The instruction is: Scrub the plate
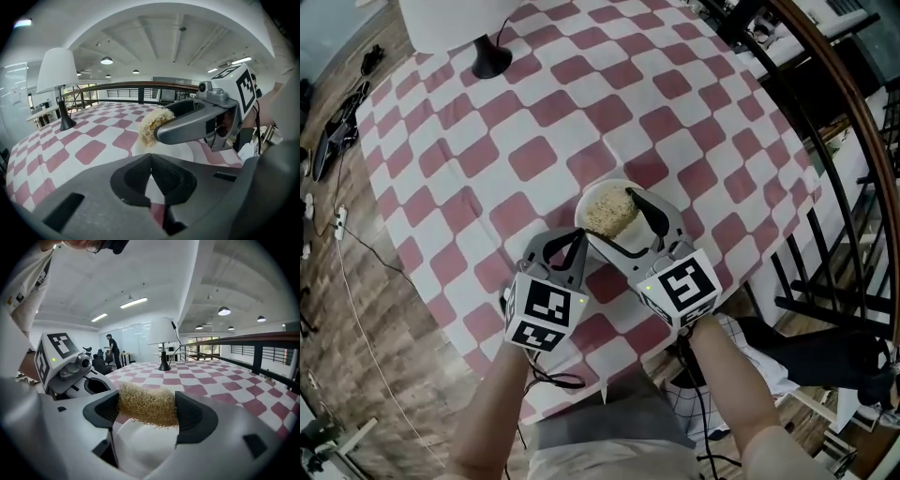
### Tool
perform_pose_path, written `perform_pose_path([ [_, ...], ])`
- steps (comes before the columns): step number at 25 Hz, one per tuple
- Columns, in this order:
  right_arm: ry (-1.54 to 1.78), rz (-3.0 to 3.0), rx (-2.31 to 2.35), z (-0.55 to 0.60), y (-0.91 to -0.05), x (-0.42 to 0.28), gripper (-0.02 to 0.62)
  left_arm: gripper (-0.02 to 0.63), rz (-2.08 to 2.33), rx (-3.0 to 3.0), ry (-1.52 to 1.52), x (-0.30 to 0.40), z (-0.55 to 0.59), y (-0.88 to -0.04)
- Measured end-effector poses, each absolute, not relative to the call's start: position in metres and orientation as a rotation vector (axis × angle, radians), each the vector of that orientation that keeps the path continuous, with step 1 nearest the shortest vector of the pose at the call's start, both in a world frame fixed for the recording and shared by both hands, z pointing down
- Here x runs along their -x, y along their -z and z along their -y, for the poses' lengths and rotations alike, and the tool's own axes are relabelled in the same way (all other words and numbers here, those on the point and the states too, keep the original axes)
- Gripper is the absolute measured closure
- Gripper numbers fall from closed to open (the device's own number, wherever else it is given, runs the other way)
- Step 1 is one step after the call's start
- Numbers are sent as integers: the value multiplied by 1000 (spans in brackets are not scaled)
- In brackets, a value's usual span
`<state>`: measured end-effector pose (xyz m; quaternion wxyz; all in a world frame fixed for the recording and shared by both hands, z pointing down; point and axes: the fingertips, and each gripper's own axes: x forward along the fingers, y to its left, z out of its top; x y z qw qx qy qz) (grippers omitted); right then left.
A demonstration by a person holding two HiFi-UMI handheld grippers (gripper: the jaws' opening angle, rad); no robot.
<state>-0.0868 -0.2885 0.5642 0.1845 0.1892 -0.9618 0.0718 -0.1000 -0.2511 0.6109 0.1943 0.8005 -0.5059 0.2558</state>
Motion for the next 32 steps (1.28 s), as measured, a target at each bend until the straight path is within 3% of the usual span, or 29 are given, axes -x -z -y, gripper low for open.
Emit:
perform_pose_path([
  [13,-191,2564,-475,284,-610,111,236,592,1358,-2231,-1000,96,247,-651],
  [20,-110,2494,-524,285,-615,108,236,592,1325,-2186,-972,96,247,-657],
  [32,-49,2329,-781,320,-613,25,236,592,1330,-2158,-906,98,252,-657],
])
